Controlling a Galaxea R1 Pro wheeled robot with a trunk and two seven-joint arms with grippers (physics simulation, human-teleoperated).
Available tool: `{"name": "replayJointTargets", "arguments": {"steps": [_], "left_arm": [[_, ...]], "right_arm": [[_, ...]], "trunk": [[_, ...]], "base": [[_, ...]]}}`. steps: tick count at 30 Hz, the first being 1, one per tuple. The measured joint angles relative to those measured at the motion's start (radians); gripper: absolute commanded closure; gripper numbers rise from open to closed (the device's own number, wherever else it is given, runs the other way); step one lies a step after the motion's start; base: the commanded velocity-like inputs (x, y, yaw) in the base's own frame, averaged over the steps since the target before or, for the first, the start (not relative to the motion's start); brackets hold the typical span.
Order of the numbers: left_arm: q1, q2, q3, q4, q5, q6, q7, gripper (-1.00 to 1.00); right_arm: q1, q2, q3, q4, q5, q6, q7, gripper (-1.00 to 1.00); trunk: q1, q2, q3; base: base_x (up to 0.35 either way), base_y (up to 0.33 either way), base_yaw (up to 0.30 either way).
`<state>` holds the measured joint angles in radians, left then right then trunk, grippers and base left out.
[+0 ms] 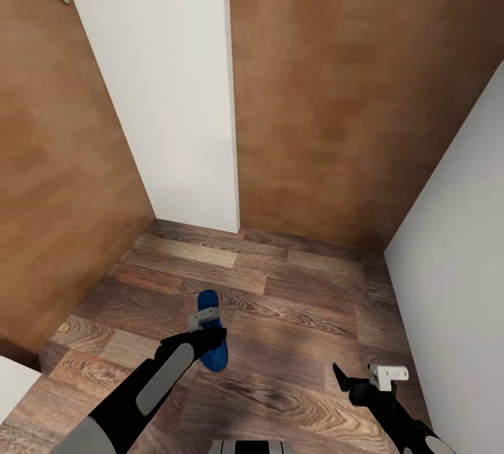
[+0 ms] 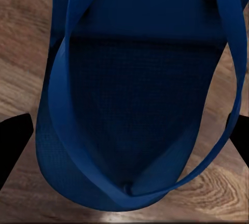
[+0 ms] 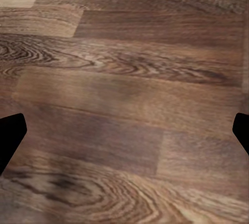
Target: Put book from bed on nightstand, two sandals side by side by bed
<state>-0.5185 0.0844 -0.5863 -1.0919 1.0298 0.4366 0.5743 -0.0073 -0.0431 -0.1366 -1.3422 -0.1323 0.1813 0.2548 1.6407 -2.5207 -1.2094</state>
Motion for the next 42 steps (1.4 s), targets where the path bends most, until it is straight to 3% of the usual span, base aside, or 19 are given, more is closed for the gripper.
{"name": "replayJointTargets", "arguments": {"steps": [9, 18, 28, 33, 35, 40, 42], "left_arm": [[0.001, -0.020, -0.005, 0.060, -0.001, -0.008, -0.012, 1.00], [0.001, -0.021, -0.057, 0.062, 0.000, -0.007, -0.012, 1.00], [0.001, -0.019, -0.066, 0.080, 0.000, -0.009, -0.014, 1.00], [0.001, -0.018, -0.066, 0.112, 0.000, -0.016, -0.019, 1.00], [0.001, -0.018, -0.067, 0.137, -0.001, -0.026, -0.036, 1.00], [0.001, -0.016, -0.097, 0.241, -0.004, -0.108, -0.155, 1.00], [0.001, -0.012, -0.108, 0.257, -0.005, -0.137, -0.188, 1.00]], "right_arm": [[0.000, 0.000, 0.000, 0.005, 0.000, 0.000, 0.000, -1.00], [0.000, 0.001, 0.012, 0.041, 0.000, 0.000, 0.003, -1.00], [0.000, 0.001, 0.014, 0.067, 0.000, -0.001, 0.005, -1.00], [0.000, -0.002, 0.013, 0.145, -0.002, -0.061, 0.007, -1.00], [0.001, -0.006, 0.013, 0.169, -0.004, -0.106, 0.008, -1.00], [0.002, -0.019, 0.006, 0.262, -0.009, -0.202, 0.008, -1.00], [0.002, -0.045, 0.005, 0.321, -0.009, -0.214, 0.009, -1.00]], "trunk": [[-0.004, 0.002, 0.035], [-0.008, 0.004, 0.070], [-0.013, 0.007, 0.108], [-0.015, 0.008, 0.128], [-0.016, 0.008, 0.135], [-0.018, 0.009, 0.155], [-0.019, 0.010, 0.162]], "base": [[0.000, 0.000, 0.000], [0.000, 0.000, 0.000], [0.000, 0.000, 0.000], [0.000, 0.000, 0.000], [0.000, 0.000, 0.000], [0.000, 0.000, 0.000], [0.000, 0.000, 0.000]]}}
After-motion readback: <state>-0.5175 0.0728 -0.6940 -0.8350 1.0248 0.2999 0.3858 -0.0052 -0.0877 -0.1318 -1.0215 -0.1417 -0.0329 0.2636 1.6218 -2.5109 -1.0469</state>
